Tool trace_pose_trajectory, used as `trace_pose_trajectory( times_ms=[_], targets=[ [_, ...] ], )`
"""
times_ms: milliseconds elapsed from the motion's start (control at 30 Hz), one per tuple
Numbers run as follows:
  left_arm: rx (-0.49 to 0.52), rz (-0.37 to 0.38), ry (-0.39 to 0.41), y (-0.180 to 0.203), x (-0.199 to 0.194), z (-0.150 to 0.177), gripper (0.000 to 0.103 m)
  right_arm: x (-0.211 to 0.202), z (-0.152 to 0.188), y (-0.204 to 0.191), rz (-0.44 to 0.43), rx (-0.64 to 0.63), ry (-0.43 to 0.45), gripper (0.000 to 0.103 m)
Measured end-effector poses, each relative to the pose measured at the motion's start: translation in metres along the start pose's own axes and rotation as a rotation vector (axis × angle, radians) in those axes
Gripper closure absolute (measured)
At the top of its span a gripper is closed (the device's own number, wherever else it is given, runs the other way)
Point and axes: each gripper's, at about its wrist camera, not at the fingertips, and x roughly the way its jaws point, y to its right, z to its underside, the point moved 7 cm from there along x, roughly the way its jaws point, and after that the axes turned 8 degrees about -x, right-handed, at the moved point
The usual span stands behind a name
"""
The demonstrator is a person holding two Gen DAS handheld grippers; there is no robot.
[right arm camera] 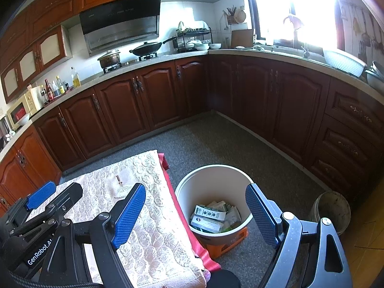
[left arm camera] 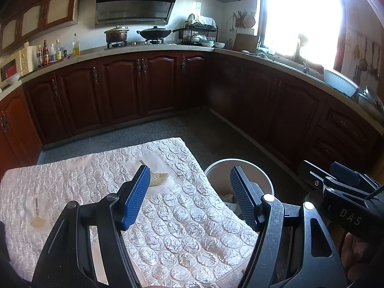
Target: Collect trash
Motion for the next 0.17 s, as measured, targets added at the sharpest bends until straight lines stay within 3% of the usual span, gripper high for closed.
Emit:
trace_pose_trajectory(
  times_ms=[167],
  targets=[
    [-0.011, 0.006, -0.017, -0.0040, 0.0068, 0.0027, 0.035, 0.0033, 0.0006, 0.0014, 0.005, -0.001, -0.007, 0.020]
  ],
)
